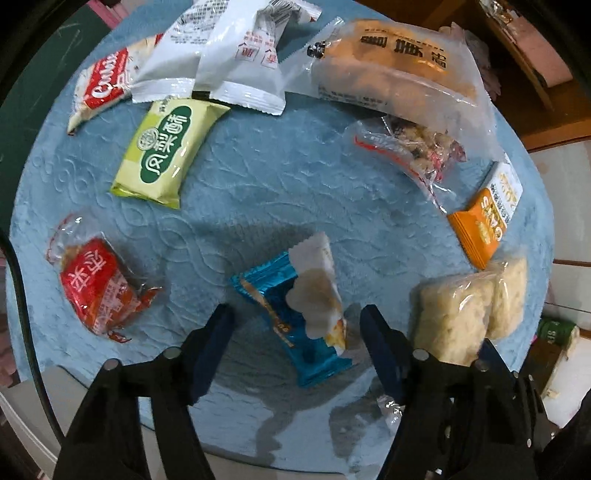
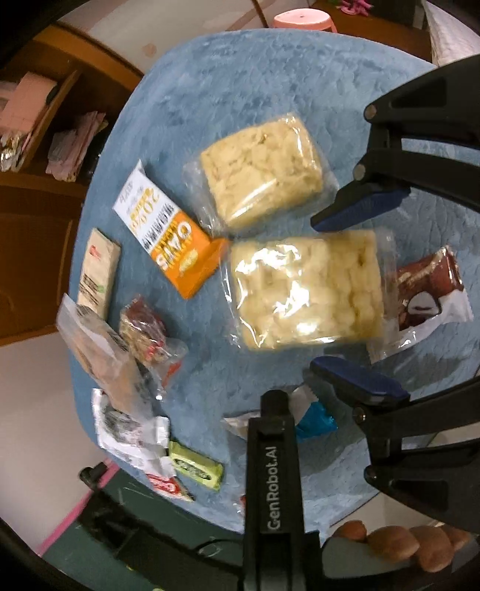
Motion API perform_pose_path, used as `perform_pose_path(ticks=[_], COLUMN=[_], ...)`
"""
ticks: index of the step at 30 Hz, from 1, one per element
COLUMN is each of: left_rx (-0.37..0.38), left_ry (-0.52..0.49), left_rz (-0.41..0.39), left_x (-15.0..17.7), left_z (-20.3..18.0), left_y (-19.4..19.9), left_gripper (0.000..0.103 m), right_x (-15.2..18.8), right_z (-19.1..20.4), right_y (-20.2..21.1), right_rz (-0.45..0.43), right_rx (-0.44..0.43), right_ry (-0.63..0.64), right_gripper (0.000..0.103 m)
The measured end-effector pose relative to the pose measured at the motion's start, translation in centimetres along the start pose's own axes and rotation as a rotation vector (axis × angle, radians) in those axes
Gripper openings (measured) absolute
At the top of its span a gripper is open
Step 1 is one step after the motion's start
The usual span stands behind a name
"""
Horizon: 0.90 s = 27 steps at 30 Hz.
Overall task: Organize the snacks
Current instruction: 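Grasp the blue wafer pack with the left tool while the right tool grasps the puffed-snack bag, then carry both packs to the white tray and release them inside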
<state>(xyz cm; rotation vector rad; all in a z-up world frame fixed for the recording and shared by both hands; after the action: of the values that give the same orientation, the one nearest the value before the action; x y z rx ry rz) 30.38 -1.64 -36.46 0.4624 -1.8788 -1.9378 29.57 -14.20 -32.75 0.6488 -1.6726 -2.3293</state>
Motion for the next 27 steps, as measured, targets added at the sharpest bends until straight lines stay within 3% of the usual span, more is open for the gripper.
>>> perform_pose_path(ticks=[3, 5, 10, 14, 20, 27], left_rx=[-0.039, -0.055, -0.037, -0.014, 0.032, 0.047], left_ry=[0.000, -0.014, -0.051, -0.057, -0.124, -0.272], left_rz=[-0.018, -0.037, -0.066, -0.088, -0.199, -0.359], left_x=[0.2, 0.0, 0.6, 1.8, 4.2, 8.3], left_z=[-0.2, -0.1, -0.1, 0.4, 1.2, 4.8], left_y=[0.0, 0.6, 1.1, 2.8, 9.5, 18.0], left_gripper=[0.053, 0.034, 0.030, 0.029, 0.029, 0.029], right_x=[0.3, 0.7, 1.3, 1.5, 1.4, 3.3], right_z=[0.4, 0.3, 0.3, 0.1, 1.0, 4.0], right_y=[-0.9, -1.6, -1.9, -1.0, 3.1, 10.8], right_rz=[0.015, 0.039, 0.020, 0.000, -0.097, -0.237], right_rx=[0.024, 0.037, 0.057, 0.017, -0.003, -0.025], right_ry=[0.044, 0.049, 0.047, 0.011, -0.002, -0.002], right_gripper=[0.071, 0.070, 0.062, 0.062, 0.062, 0.062])
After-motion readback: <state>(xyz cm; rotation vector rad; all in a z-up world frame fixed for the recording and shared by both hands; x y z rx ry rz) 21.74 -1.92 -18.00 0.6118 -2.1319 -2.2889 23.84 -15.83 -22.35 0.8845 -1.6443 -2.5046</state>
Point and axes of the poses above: each gripper's, at about its wrist camera, not at the fingertips, and y roughly against the way its jaws point, z to its left, x to its underside, the point moved 3 cm from there along -y, roughly the way its jaws point, and after that the axes turned 11 degrees about -x, right-handed, at the moved point
